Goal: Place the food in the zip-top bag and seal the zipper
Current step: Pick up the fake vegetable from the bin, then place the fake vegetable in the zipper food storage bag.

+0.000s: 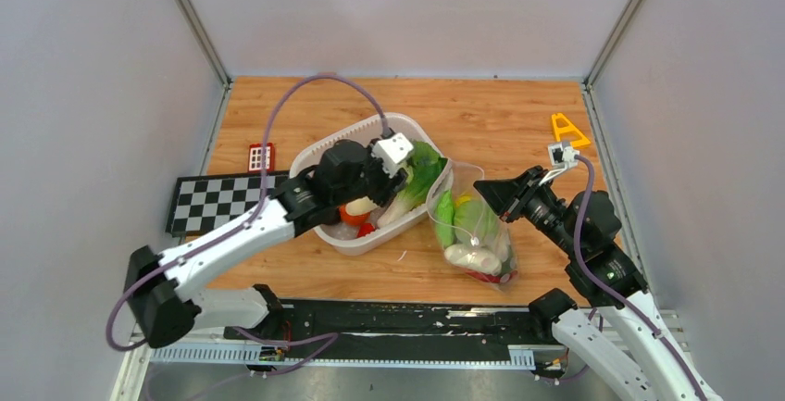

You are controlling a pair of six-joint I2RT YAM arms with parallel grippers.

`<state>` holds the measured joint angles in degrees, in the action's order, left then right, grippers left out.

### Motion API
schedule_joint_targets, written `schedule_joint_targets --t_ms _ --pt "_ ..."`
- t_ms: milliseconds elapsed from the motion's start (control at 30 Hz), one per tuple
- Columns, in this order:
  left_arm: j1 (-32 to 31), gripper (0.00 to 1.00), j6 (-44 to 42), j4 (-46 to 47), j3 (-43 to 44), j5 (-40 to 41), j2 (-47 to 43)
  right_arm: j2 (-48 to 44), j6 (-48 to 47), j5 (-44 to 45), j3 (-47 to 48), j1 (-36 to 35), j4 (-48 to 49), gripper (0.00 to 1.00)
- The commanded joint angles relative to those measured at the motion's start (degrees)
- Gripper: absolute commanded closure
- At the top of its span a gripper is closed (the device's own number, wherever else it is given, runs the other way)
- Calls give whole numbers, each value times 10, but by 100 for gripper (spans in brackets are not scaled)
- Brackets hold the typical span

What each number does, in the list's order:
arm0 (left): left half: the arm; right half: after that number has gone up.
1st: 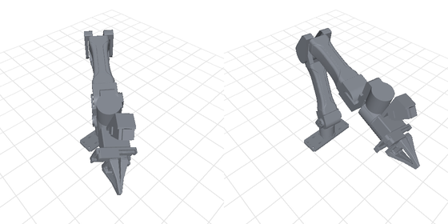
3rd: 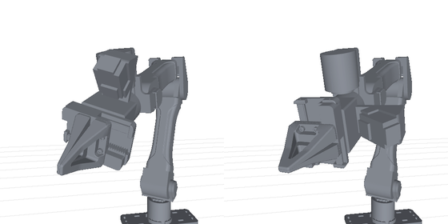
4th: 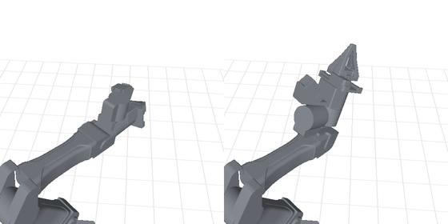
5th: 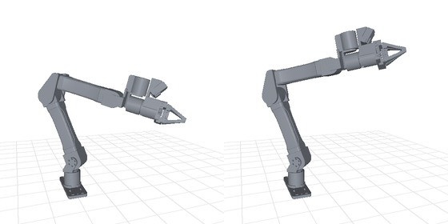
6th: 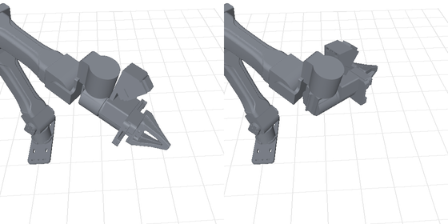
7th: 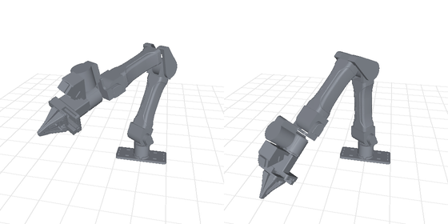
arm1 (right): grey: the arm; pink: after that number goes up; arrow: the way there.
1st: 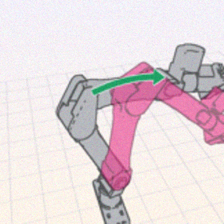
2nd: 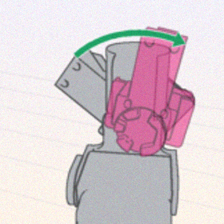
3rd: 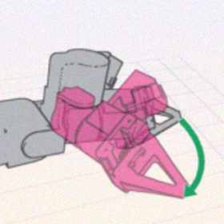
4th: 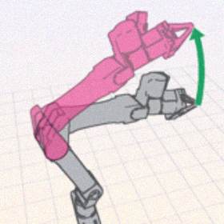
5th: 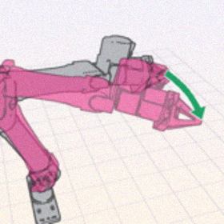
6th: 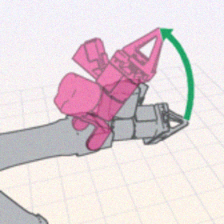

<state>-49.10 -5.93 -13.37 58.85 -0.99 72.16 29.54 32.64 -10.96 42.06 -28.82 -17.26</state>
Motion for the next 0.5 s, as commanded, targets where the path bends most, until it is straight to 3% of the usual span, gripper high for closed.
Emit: schedule_joint_targets --t_ms 0,133,267,467 --pt "2 73 67 60 -3 89 -125 -1 -9 10 21 -2 20 96" --pt "3 78 247 171 -32 70 -201 -1 -3 10 15 -1 33 96" --pt "1 81 430 427 -128 52 -234 1 4 11 9 -1 47 96" --pt "-18 81 520 611 -176 79 -178 0 7 6 9 -2 50 96"
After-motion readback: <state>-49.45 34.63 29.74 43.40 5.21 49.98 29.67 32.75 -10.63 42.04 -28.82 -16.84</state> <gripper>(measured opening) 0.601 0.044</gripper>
